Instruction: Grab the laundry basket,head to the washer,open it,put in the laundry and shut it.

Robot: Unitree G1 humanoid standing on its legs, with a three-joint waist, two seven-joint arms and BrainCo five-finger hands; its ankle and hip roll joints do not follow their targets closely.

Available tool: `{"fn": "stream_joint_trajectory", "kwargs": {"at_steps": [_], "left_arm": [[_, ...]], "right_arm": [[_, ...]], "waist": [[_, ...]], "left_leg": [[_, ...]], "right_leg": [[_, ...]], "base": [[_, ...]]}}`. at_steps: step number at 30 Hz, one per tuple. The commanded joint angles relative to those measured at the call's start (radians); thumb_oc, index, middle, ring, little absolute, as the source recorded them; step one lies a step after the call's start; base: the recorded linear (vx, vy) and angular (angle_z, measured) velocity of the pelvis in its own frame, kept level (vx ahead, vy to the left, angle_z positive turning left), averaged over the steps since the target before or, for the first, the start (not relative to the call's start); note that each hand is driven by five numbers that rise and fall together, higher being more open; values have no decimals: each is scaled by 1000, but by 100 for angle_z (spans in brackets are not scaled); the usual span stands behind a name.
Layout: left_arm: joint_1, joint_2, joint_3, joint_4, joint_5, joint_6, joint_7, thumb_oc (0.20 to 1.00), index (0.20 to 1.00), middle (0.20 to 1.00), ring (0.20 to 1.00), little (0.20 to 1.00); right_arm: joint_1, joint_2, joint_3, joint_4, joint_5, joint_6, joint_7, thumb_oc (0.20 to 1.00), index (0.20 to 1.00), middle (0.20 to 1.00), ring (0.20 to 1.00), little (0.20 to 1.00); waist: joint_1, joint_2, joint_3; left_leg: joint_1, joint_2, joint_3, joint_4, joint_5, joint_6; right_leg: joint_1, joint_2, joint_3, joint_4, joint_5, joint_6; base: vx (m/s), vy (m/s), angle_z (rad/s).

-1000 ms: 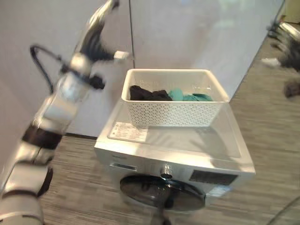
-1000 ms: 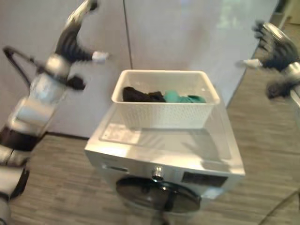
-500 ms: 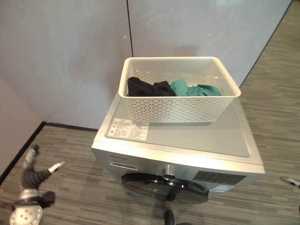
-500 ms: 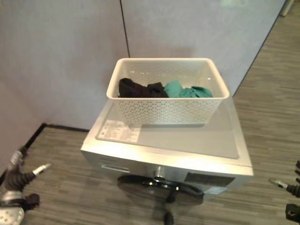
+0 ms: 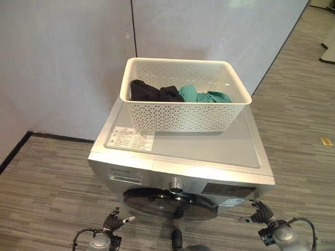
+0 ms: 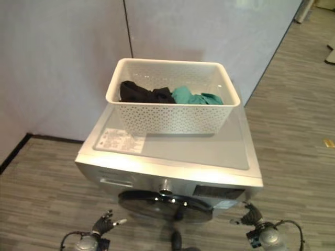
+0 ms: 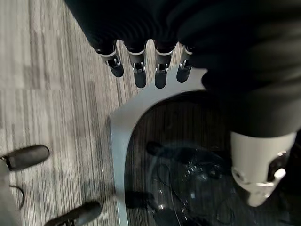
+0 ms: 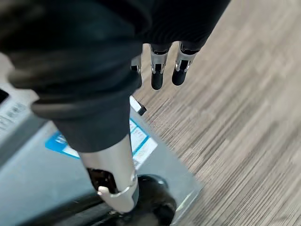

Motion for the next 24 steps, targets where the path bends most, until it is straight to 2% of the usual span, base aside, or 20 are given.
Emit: {"fn": "stream_joint_trajectory", "kwargs": {"at_steps": [1,3,4,5,7,8,11,13,14,15,16,18,19,20,21,22,23,24], "left_arm": [[-48,42,-15,-45,-14,-37,46,1000,1000,1000,1000,1000],[-74,41,-29,-73,-27,-40,57,1000,1000,1000,1000,1000],[-89,41,-33,-81,-29,-38,56,1000,1000,1000,1000,1000],[-105,38,-41,-86,-25,-38,57,1000,1000,1000,1000,1000],[-119,37,-58,-113,-5,-38,48,1000,1000,1000,1000,1000],[-116,39,-67,-129,12,-37,40,1000,1000,1000,1000,1000],[-111,45,-91,-140,54,-38,24,1000,1000,1000,1000,1000],[-104,49,-96,-157,67,-42,15,1000,1000,1000,1000,1000],[-104,50,-96,-157,67,-42,15,1000,1000,1000,1000,1000],[-115,46,-119,-169,88,-52,10,1000,1000,1000,1000,1000],[-122,48,-134,-173,100,-55,5,1000,1000,1000,1000,1000],[-143,75,-161,-225,114,-65,-2,1000,1000,1000,1000,1000],[-143,85,-162,-248,118,-68,-10,1000,1000,1000,1000,1000],[-151,86,-174,-240,124,-71,-17,1000,1000,1000,1000,1000],[-160,91,-177,-240,132,-69,-25,1000,1000,1000,1000,1000],[-166,89,-193,-222,159,-69,-30,1000,1000,1000,1000,1000],[-165,93,-194,-225,165,-69,-35,1000,1000,1000,1000,1000],[-166,94,-193,-225,165,-69,-36,1000,1000,1000,1000,1000]], "right_arm": [[-66,40,179,-53,-189,-58,-3,1000,1000,1000,1000,1000],[-71,38,175,-47,-211,-45,-23,1000,1000,1000,1000,1000],[-75,38,173,-38,-214,-41,-34,1000,1000,1000,1000,1000],[-75,34,172,-29,-219,-40,-44,1000,1000,1000,1000,1000],[-72,26,175,-22,-236,-36,-44,1000,1000,1000,1000,1000],[-63,24,173,-24,-236,-37,-42,1000,1000,1000,1000,1000],[-41,34,170,14,-226,-40,-44,1000,1000,1000,1000,1000],[-30,45,168,49,-215,-44,-42,1000,1000,1000,1000,1000],[-31,46,168,50,-215,-44,-42,1000,1000,1000,1000,1000],[-52,74,186,224,-196,-44,-66,1000,1000,1000,1000,1000],[-71,83,197,307,-197,-42,-74,1000,1000,1000,1000,1000],[-118,96,231,455,-215,-30,-70,1000,1000,1000,1000,1000],[-138,111,249,503,-225,-25,-58,1000,1000,1000,1000,1000],[-166,129,280,578,-242,-13,-44,1000,1000,1000,1000,1000],[-187,148,303,625,-254,-13,-38,1000,1000,1000,1000,1000],[-212,162,330,673,-269,-9,-36,1000,1000,1000,1000,1000],[-244,179,346,719,-275,-11,-37,1000,1000,1000,1000,1000],[-247,181,346,721,-274,-12,-37,1000,1000,1000,1000,1000]], "waist": [[32,-3,25],[19,-10,51],[6,-16,59],[-8,-20,68],[-23,-21,75],[-29,-16,74],[-47,-9,67],[-60,3,56],[-60,2,55],[-80,29,46],[-86,34,38],[-76,38,51],[-66,31,62],[-51,37,76],[-43,33,85],[-34,41,97],[-26,53,111],[-27,47,110]], "left_leg": [[-124,63,-18,16,114,-16],[-181,68,38,47,121,-14],[-207,69,78,89,104,-9],[-203,81,128,141,63,-6],[-187,114,146,251,35,-3],[-185,138,126,332,22,-4],[-126,155,35,466,29,-13],[-69,130,-43,459,34,-22],[-69,128,-43,458,35,-22],[-16,111,-47,362,-47,-24],[10,100,-9,308,-78,-20],[36,36,32,216,-191,15],[38,4,40,194,-223,34],[37,-11,48,193,-239,46],[28,-31,52,195,-238,55],[19,-38,55,207,-238,64],[-7,-44,56,217,-217,74],[-11,-49,56,217,-213,75]], "right_leg": [[83,-67,-49,9,-186,64],[69,-87,-84,9,-180,64],[55,-101,-102,9,-170,66],[39,-117,-118,9,-155,68],[11,-133,-129,9,-136,66],[-1,-135,-135,9,-129,64],[-26,-141,-119,9,-103,73],[-55,-143,-90,9,-77,89],[-56,-144,-90,9,-76,89],[-81,-158,-70,10,-53,120],[-99,-178,-61,9,-33,135],[-150,-250,-69,13,29,181],[-168,-279,-75,15,44,197],[-177,-297,-90,19,51,209],[-185,-319,-100,22,59,213],[-189,-329,-103,39,61,217],[-198,-332,-97,79,36,206],[-203,-337,-95,80,37,205]], "base": [[-196,-33,56],[-295,-14,83],[-295,32,84],[-260,62,119],[-217,106,81],[-175,167,28],[-117,236,11],[-105,287,11],[-122,422,-8],[-156,465,-11],[-291,748,1],[-283,609,22],[-242,452,3],[-248,368,-43],[-261,353,-62],[-346,305,-63],[-273,201,-31],[-357,184,3]]}}
